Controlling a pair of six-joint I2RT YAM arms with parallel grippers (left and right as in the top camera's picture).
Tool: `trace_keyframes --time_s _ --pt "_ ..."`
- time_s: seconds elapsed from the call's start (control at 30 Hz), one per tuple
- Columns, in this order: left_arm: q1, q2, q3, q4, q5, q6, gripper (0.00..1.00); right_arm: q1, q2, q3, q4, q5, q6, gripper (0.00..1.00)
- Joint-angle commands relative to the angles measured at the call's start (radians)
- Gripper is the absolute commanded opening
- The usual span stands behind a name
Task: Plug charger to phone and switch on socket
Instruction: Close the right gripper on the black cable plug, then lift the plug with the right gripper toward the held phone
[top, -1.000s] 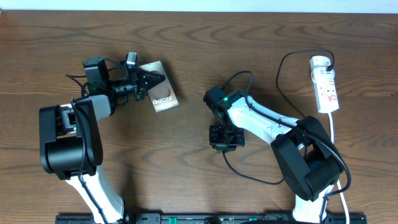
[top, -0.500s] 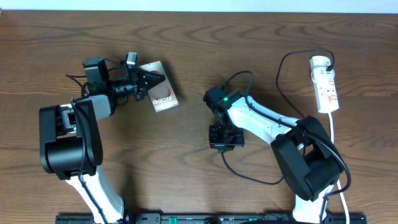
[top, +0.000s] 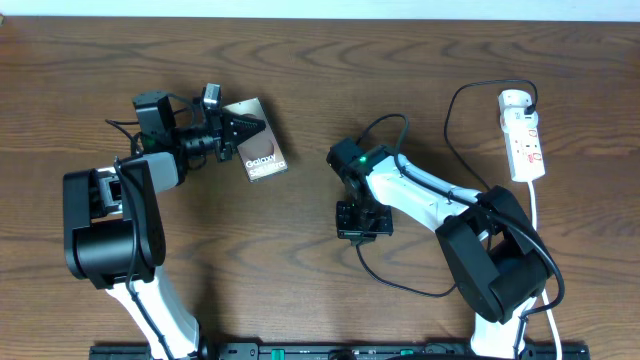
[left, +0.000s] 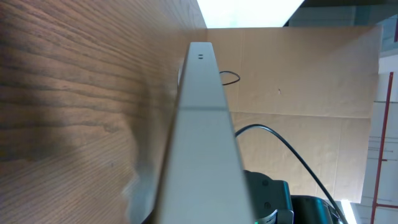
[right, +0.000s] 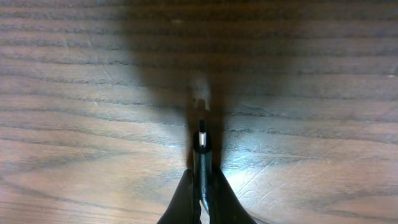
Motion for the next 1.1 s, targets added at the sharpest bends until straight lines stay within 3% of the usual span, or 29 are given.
trace_keyframes --time_s 0.0,0.47,0.77,1.07 --pt "0.003 -0.017 0.009 0.008 0.010 -0.005 0.07 0.010 0.072 -0.039 0.033 0.045 -0.008 0.01" --pt "0.003 -0.017 0.009 0.001 -0.024 -0.006 0.07 -0.016 0.071 -0.037 0.044 0.043 -0.021 0.01" --pt "0.021 -0.017 0.009 0.002 -0.027 -0.006 0.07 -0.111 0.068 0.035 0.014 -0.058 -0.142 0.01" --pt "0.073 -0.017 0.009 0.002 0.004 -0.006 0.07 -0.166 0.064 0.231 -0.111 -0.149 -0.314 0.01"
